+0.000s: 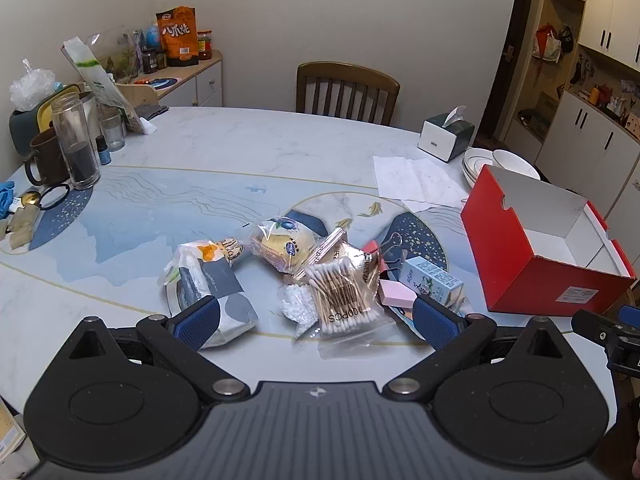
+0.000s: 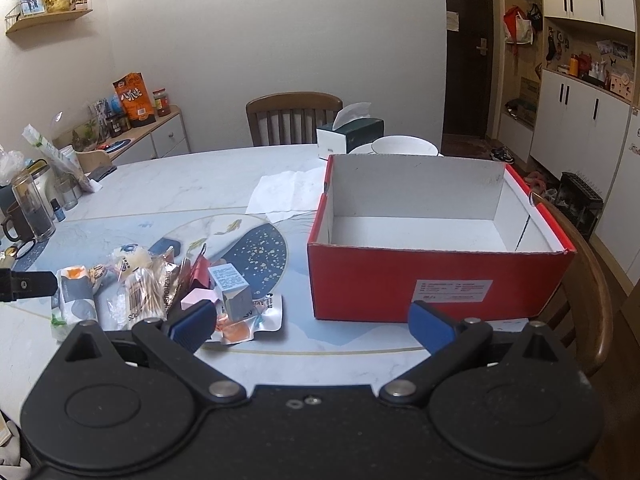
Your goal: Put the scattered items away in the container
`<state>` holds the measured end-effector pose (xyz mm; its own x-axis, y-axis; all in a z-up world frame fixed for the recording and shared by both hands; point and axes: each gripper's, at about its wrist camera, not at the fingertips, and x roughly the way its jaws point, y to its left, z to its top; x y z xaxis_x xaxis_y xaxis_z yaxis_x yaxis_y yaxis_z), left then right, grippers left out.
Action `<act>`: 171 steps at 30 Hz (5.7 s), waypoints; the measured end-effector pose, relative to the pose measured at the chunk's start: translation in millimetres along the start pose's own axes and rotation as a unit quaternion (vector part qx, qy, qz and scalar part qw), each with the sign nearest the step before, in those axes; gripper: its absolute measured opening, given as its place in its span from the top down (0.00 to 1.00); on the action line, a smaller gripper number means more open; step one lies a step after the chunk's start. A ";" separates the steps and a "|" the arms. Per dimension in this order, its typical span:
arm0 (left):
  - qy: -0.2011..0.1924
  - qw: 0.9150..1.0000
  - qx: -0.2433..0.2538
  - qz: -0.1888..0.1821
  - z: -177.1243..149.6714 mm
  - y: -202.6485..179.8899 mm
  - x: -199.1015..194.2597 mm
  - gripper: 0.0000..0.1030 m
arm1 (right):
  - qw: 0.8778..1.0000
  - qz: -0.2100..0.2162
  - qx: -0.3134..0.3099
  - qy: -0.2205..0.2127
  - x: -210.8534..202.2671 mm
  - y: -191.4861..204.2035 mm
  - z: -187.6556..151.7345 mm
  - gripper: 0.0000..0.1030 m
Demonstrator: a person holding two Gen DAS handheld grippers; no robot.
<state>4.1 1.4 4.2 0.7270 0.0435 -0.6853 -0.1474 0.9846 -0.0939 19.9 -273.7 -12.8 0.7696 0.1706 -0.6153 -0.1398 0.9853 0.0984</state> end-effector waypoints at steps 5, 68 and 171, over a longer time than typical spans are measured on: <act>0.007 1.000 0.002 -0.013 5.4 12.1 15.6 0.00 | 1.000 -0.004 0.001 0.007 9.3 7.0 1.7 0.00; 0.112 0.989 0.008 -0.094 16.9 145.9 156.0 0.49 | 0.978 0.031 -0.127 0.163 161.9 202.4 6.8 0.65; 0.127 0.915 0.294 -0.244 57.5 -292.6 191.4 0.23 | 0.995 -0.006 0.042 0.092 104.5 -170.3 95.4 0.48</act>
<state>224.9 -268.7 -58.0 0.4193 -0.3927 -0.8185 0.5944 0.8002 -0.0794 183.5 -422.6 -19.2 0.6421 0.1614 -0.7494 -0.0731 0.9860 0.1497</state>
